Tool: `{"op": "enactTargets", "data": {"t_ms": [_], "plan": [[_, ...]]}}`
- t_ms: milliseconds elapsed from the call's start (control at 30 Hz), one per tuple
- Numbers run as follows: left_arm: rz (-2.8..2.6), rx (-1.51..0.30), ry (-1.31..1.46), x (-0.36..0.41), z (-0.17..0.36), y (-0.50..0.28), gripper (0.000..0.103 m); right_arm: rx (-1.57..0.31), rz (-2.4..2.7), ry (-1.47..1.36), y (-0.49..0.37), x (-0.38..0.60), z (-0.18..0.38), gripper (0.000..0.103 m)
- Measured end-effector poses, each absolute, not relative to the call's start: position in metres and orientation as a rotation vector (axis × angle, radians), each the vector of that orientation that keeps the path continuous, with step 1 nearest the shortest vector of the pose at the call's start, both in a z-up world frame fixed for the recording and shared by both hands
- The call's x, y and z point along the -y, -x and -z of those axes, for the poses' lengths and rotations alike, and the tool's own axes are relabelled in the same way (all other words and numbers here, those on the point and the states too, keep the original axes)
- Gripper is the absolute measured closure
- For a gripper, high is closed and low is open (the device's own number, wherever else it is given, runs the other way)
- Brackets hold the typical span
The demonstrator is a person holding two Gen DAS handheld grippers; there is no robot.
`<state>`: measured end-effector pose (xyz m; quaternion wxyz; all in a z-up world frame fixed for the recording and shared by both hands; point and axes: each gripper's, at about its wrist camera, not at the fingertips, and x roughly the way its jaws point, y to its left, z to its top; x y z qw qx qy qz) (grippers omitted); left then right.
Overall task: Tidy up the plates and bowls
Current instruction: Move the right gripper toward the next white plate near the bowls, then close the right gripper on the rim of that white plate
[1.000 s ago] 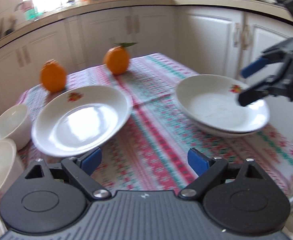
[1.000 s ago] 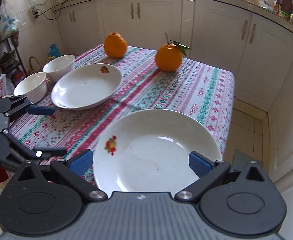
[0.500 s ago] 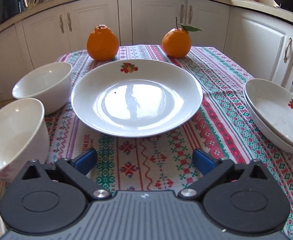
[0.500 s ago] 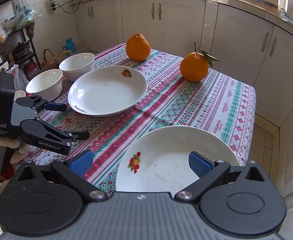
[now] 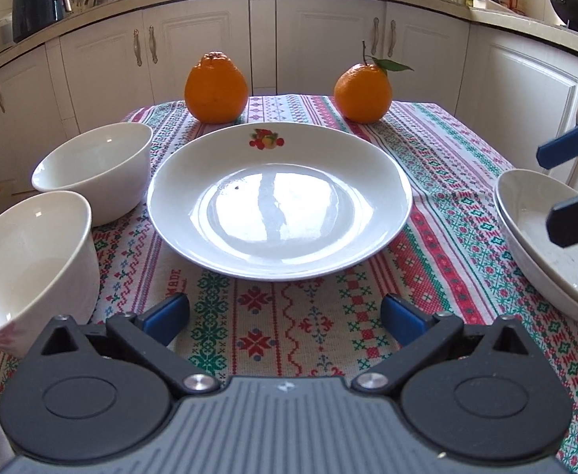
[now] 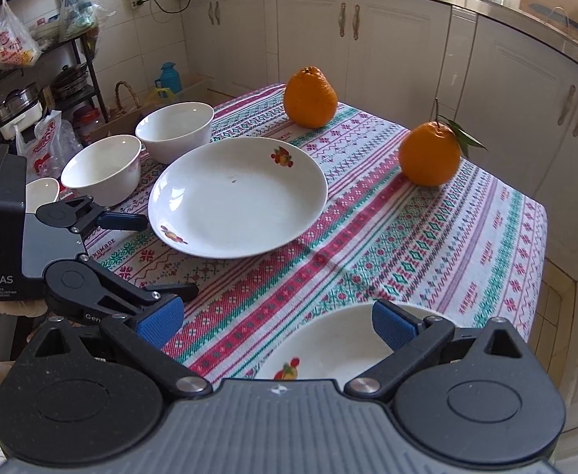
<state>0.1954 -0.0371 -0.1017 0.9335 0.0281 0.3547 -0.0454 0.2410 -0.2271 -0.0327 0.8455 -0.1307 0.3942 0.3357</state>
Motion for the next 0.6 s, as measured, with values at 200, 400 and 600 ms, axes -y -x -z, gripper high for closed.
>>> {"op": "enactTargets", "data": {"t_ms": [200,400,600], "plan": [[0.105,-0.709,-0.054,0.035,0.097,-0.199,0.004,-0.843,-0.755,0.284,-0.269,0.214,0.031,0.0],[0.098,-0.707,-0.054,0.034,0.096,-0.203,0.011,-0.862,-0.807,0.302,-0.299,0.196,0.026,0.0],[0.099,-0.71,-0.054,0.032,0.098,-0.206,0.017,-0.877,-0.859,0.347,-0.329,0.174,0.025,0.0]]}}
